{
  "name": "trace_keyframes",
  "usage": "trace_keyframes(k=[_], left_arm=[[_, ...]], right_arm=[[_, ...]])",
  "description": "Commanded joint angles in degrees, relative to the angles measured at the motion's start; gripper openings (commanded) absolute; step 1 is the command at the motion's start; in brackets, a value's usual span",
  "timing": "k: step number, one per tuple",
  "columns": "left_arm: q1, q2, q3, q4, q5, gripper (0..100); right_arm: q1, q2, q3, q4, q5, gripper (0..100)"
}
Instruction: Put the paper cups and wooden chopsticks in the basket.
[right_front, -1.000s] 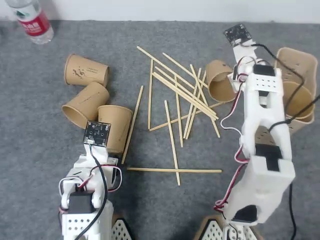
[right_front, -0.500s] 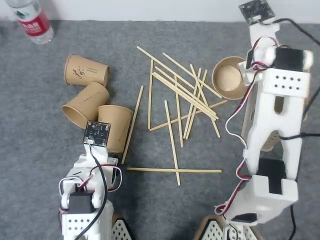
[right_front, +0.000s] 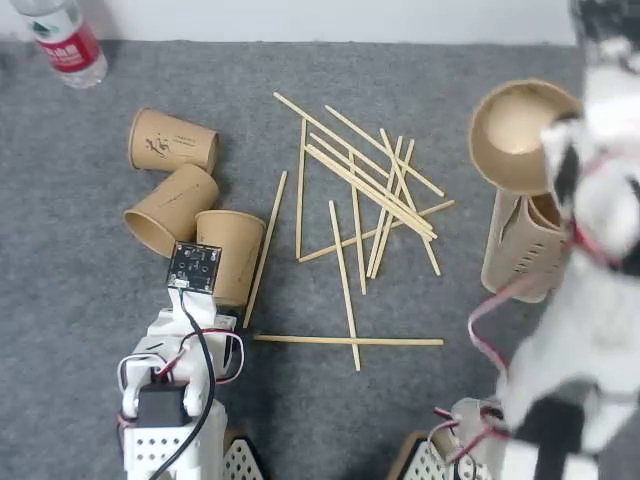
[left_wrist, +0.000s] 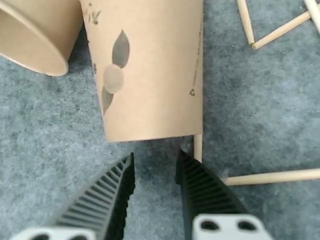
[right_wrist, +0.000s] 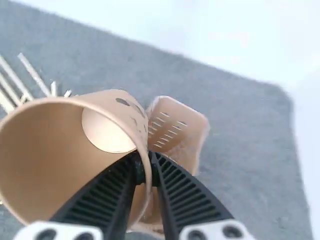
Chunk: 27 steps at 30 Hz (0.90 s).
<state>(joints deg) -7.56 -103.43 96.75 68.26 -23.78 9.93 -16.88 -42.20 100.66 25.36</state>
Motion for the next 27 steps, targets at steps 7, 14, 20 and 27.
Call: trace_keyframes(k=[7,14,20,27], left_arm=[[-0.26,-0.70,-0.31,0.44,-0.62,13],[-0.26,-0.70,-0.31,0.44,-0.62,13],[-0.26,-0.70,-0.31,0.44,-0.62,13],[-0.26,-0.70,-0.31,0.44,-0.62,13]], right_arm=[[9.54,-19.47,12.31,2.24,-0.18,0.8],[16.22,-17.19,18.46,2.07,-0.18,0.8],[16.31,-9.54,19.34,1.89,-0.35,0.8],[16.22,-3.47,19.25,-0.04,-0.62,0.8]])
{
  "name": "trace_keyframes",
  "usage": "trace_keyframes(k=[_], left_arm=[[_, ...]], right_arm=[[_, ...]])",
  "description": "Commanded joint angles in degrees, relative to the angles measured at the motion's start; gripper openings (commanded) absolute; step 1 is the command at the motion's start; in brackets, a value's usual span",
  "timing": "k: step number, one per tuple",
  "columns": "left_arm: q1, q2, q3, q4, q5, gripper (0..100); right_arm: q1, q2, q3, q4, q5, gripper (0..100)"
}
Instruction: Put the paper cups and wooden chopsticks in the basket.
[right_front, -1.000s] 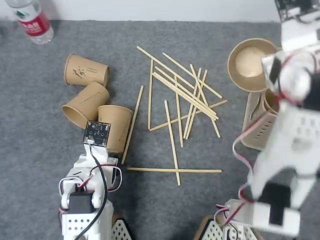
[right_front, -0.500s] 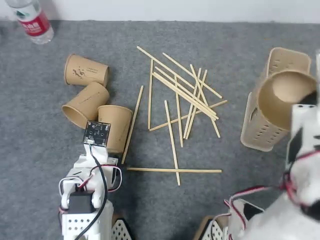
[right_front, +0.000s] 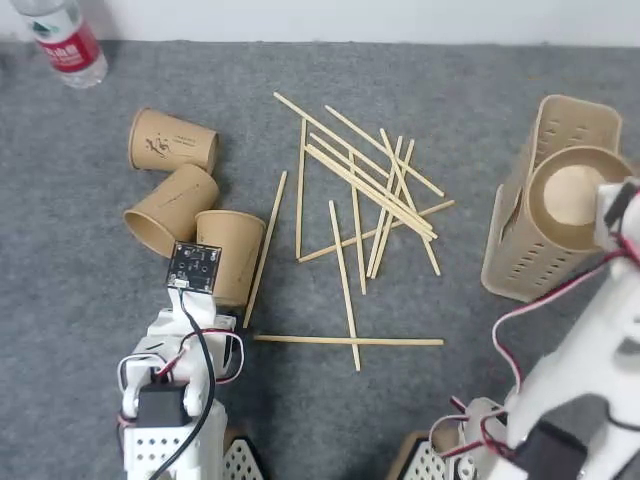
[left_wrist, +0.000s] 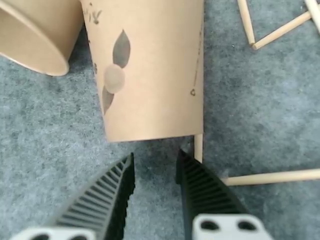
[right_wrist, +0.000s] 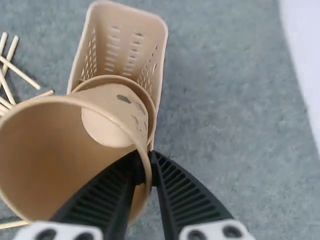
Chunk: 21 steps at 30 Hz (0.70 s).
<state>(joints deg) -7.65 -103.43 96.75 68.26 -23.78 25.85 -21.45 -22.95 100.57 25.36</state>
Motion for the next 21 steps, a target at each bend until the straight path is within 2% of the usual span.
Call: trace_keyframes(k=[1,9,11,17,21], left_arm=[[-0.18,-0.70,-0.31,0.44,-0.62,13],[-0.18,-0.70,-0.31,0.44,-0.62,13],[-0.18,-0.70,-0.31,0.44,-0.62,13],[-0.18,-0.70,-0.31,0.44,-0.62,13],[-0.18,-0.70,-0.31,0.44,-0.62,13]], right_arm=[[0.31,1.71,0.00,-0.13,-0.62,0.8],[0.48,4.97,0.00,-1.80,-0.79,0.9],[0.66,4.79,0.00,-2.86,-2.81,1.5],[0.57,4.70,0.00,-3.56,-8.44,21.0],[0.40,4.79,0.09,-5.32,-8.35,23.4]])
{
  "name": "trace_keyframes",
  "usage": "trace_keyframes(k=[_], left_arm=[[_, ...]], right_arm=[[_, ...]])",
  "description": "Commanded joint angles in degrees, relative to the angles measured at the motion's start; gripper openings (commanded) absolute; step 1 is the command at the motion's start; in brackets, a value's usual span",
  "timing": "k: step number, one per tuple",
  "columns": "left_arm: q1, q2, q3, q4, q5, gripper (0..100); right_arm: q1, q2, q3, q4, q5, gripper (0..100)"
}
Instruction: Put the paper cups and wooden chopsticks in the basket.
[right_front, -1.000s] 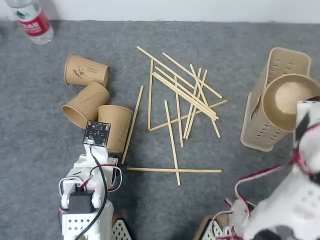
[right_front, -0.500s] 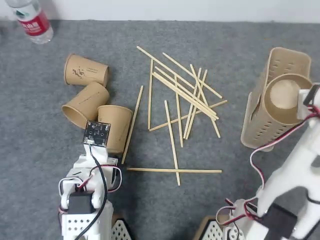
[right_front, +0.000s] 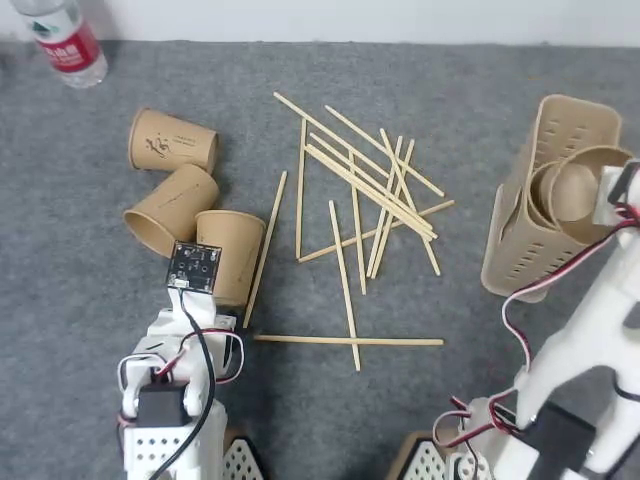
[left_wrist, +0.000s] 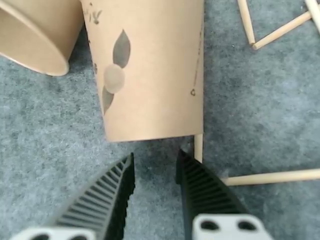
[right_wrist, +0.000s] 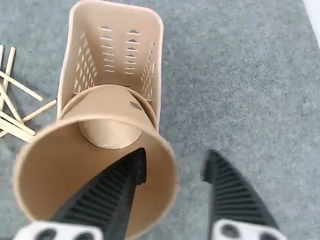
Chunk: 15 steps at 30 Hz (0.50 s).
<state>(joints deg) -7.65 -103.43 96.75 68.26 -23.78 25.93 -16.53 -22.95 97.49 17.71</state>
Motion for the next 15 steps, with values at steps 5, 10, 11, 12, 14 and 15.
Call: trace_keyframes(k=[5,10,11,12,14,15], left_arm=[[-0.18,-0.70,-0.31,0.44,-0.62,13],[-0.18,-0.70,-0.31,0.44,-0.62,13],[-0.18,-0.70,-0.31,0.44,-0.62,13],[-0.18,-0.70,-0.31,0.44,-0.62,13],[-0.18,-0.70,-0.31,0.44,-0.62,13],[-0.18,-0.70,-0.31,0.44,-0.62,13]], right_arm=[[0.22,0.48,0.44,-6.11,-0.70,23.4],[-1.36,0.48,0.44,-11.56,-0.70,23.4],[-1.45,0.57,0.44,-12.70,-0.70,23.4],[-1.98,0.57,0.44,-13.76,-0.70,23.4],[-2.68,0.66,0.44,-15.52,-0.70,23.4],[-2.86,1.10,0.44,-15.96,-0.70,23.4]])
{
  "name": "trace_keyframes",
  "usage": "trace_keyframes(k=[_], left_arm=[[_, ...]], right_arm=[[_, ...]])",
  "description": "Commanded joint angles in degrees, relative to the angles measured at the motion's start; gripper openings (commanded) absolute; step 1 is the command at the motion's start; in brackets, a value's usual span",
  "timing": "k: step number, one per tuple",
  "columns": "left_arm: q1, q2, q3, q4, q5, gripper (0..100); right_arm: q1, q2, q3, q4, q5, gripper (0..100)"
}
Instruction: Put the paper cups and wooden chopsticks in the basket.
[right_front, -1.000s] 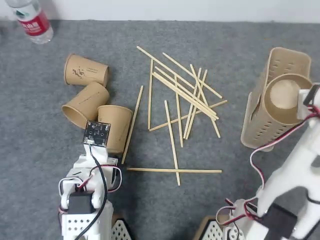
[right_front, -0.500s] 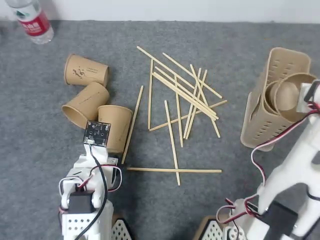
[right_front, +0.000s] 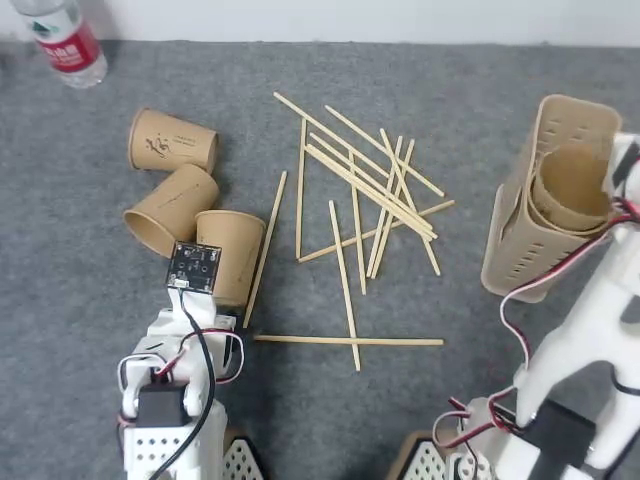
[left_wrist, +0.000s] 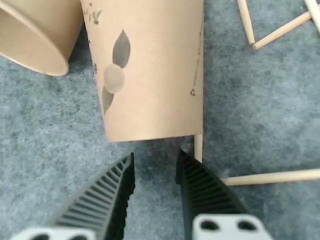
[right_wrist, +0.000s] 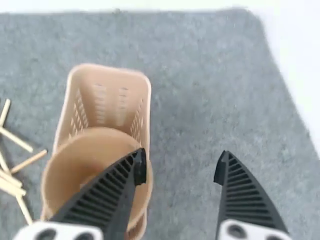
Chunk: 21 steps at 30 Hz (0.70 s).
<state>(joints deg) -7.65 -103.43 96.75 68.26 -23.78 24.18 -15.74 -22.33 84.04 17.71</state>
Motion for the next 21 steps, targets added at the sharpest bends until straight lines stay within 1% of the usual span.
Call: trace_keyframes(k=[1,7,15,21], left_arm=[[-0.18,-0.70,-0.31,0.44,-0.62,13],[-0.18,-0.70,-0.31,0.44,-0.62,13],[-0.09,-0.70,-0.31,0.44,-0.62,13],[-0.18,-0.70,-0.31,0.44,-0.62,13]], right_arm=[[-1.27,1.01,-0.18,-2.95,-0.70,23.4],[-2.07,7.08,-0.18,-2.51,-0.97,23.4],[-2.07,7.96,0.26,3.30,-0.70,23.4],[-2.07,7.87,7.47,3.21,-0.62,23.4]])
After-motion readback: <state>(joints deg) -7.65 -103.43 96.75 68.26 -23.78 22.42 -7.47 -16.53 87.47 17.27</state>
